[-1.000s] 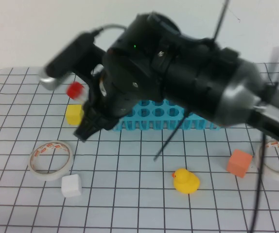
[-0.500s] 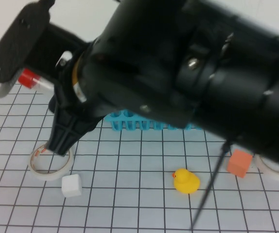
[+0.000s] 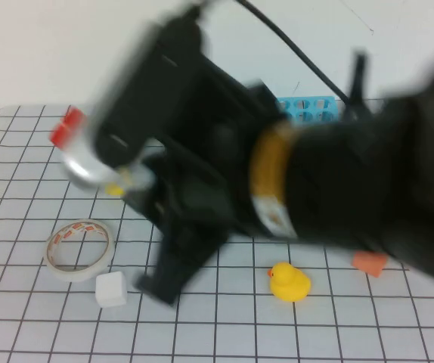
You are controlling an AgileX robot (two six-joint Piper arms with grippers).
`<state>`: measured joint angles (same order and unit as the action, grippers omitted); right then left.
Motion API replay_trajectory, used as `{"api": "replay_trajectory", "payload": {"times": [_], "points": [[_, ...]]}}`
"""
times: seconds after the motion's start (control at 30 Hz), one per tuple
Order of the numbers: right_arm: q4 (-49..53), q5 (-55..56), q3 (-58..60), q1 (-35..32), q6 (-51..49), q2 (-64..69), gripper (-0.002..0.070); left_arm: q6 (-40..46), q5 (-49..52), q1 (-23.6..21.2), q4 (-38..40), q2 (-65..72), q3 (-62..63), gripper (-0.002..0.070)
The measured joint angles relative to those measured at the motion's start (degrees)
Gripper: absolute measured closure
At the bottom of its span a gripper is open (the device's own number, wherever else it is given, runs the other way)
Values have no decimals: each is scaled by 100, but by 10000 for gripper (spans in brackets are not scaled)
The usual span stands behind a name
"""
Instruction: Place the test tubes
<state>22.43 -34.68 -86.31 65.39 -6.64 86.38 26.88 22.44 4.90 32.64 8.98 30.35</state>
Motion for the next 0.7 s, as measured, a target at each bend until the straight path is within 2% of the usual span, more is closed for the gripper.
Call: {"api": "replay_trajectory", "payload": {"times": [0.23,0.33,0.5,0.7], "points": [[250,2478,2480,0,-713,-1063,444,304,-116,11,57,0,0,676],[280,3528,3198,0,-775,-1202,444,667,68,191,57,0,0,676],[285,4886,3852,0,-787,-1204,444,1042,264,725,57,0,-100,676],[144,5559,3923,0,-766,-1204,444,1118,292,1148,356,0,-304,676]]}}
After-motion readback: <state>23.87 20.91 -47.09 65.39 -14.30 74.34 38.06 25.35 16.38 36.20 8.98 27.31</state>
